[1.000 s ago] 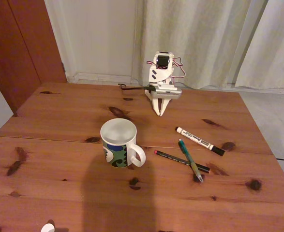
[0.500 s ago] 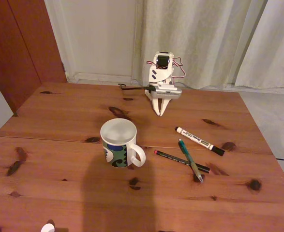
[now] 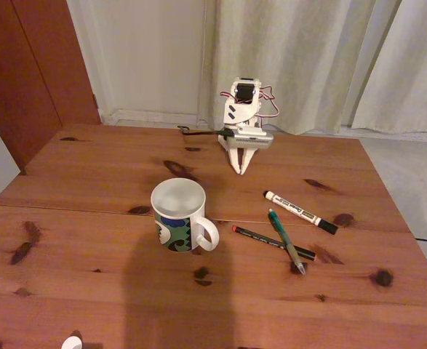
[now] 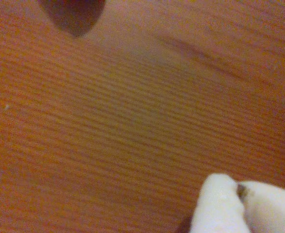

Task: Clean up the desk and place the pens and markers into the cup

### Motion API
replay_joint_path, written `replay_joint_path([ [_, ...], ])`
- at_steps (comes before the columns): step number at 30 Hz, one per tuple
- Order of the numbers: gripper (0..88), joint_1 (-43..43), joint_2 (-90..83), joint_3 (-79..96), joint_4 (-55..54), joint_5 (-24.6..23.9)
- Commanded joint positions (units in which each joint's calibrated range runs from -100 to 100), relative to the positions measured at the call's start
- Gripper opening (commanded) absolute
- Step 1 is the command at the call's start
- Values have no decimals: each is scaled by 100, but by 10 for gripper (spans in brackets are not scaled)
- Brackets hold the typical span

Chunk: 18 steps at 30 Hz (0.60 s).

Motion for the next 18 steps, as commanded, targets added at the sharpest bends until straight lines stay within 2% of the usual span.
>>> replay_joint_path([
  [1,11,-14,37,56,108,12],
  [18,11,-22,45,56,99,12],
])
